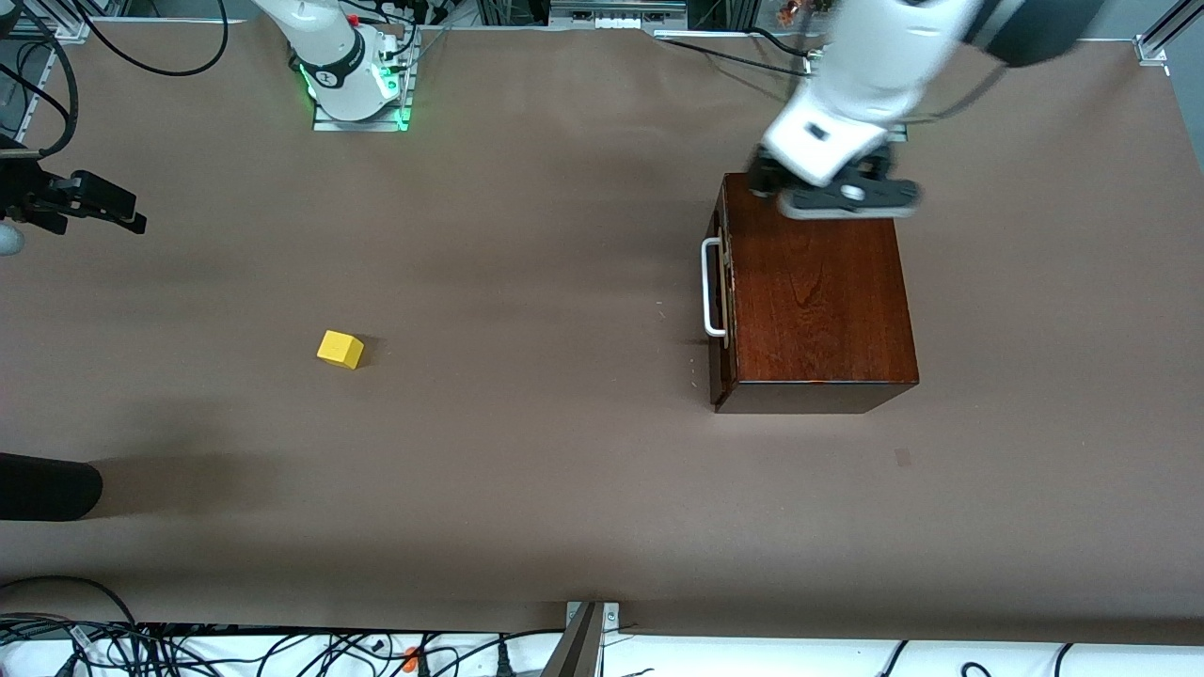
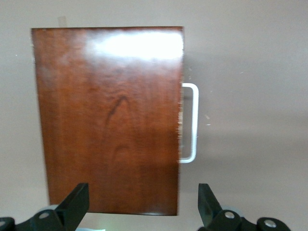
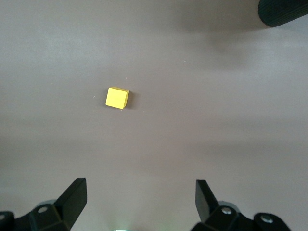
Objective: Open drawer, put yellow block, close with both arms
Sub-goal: 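Move the left gripper over the box to the white drawer handle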
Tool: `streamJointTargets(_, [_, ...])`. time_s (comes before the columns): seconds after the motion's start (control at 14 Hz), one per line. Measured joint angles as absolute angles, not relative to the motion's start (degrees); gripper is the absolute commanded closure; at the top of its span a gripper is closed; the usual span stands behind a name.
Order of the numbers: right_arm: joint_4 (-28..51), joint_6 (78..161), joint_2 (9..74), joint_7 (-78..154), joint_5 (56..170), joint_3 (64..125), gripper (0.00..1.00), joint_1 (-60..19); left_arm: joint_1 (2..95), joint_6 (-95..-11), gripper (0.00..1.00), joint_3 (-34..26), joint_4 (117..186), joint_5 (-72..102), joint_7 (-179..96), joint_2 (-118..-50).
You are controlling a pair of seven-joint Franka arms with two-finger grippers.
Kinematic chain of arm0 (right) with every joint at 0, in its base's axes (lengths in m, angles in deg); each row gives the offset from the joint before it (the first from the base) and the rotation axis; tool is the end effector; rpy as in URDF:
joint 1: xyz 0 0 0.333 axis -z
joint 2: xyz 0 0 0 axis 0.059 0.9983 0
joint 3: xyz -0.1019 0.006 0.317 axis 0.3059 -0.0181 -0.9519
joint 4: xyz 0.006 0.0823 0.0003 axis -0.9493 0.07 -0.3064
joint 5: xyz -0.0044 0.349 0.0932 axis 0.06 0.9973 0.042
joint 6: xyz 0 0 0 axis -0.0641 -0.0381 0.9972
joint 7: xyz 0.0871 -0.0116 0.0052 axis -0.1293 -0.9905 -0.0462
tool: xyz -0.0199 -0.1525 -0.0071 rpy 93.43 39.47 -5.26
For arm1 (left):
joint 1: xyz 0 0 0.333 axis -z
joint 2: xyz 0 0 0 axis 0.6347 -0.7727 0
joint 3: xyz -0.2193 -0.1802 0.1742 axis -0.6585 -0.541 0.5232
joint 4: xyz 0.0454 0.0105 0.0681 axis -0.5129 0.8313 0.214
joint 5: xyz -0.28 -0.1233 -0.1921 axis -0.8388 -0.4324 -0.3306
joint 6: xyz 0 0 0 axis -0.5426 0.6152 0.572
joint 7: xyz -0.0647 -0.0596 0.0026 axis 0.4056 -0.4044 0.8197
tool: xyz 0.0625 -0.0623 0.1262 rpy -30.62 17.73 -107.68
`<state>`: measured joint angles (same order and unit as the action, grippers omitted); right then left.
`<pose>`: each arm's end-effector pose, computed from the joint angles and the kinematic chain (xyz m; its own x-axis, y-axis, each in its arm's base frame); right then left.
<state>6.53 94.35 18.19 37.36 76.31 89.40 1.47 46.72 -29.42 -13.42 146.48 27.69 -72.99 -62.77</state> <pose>0.5162 -0.0439 0.5594 0.9973 0.0085 -0.0728 0.0072 -0.9998 -0.0181 0.4502 -0.2983 0.5311 0.9981 0.0401 -0.0477 0.0367 -0.9970 -0.0687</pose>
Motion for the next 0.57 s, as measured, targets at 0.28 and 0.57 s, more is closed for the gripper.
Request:
streamJointTargets(0.28, [6.5, 94.3, 18.2, 37.4, 76.3, 89.4, 0.0, 1.5, 54.4, -30.1, 0.0, -16.0, 144.7, 35.1, -84.1, -69.0])
streamJointTargets(0.57, [6.5, 94.3, 18.2, 37.4, 76.3, 89.4, 0.0, 1.5, 56.6, -33.7, 0.0, -15.9, 144.5, 38.1, -86.3, -75.5])
